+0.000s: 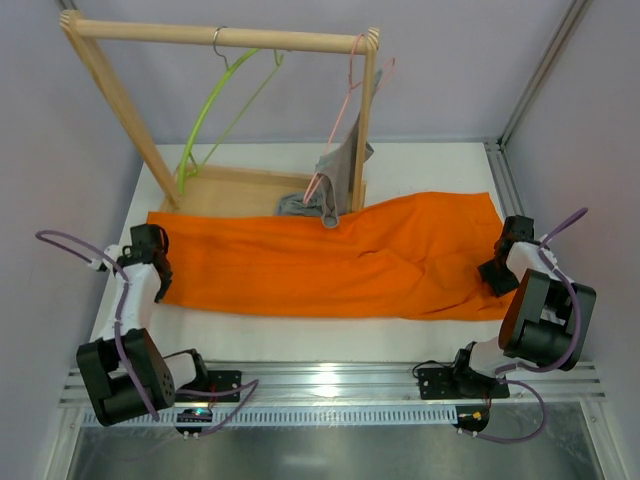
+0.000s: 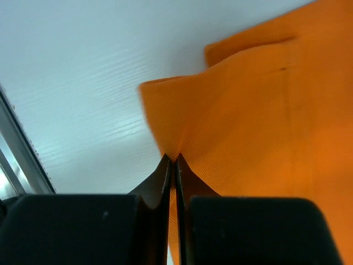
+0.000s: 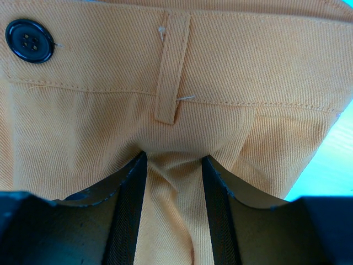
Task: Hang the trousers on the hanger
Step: Fold the trousers
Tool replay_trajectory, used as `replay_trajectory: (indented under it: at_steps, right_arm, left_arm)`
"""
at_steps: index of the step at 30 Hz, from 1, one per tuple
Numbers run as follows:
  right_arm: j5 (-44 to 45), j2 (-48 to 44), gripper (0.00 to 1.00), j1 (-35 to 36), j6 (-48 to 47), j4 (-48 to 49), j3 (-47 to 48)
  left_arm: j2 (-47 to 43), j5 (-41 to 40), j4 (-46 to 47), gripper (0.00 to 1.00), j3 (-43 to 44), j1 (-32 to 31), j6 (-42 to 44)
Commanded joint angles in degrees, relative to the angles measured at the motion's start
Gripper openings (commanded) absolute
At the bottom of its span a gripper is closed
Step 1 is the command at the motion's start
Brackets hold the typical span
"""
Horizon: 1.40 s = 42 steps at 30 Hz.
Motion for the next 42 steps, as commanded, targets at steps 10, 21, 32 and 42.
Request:
replay_trajectory:
  at_steps: [10,21,32,42]
  right_arm:
    - [2.82,-1.77,0.47,0.0,0.84,1.29,0.9]
    - [2.2,1.48,0.47,-0.08,1.54,2.61,1.78]
    - [2.03,2.37,0.47,-0.08,1.01,2.43,3.71]
    - [3.08,-2.02,0.6,0.0,2.59,-5.82,6.96]
  left_arm:
    - [-5.65,-6.71,-5.75,0.0,10.92,-0.54,7.17]
    - [1.56,-13.48,-10.86,0.0,20.42,-3.61,8.04]
    - [21.94,-5.66,-2.6,0.0,24.89,-3.61,10.06]
    - [31.18,-1.79,-1.36,0.09,29.56,-3.53,8.41]
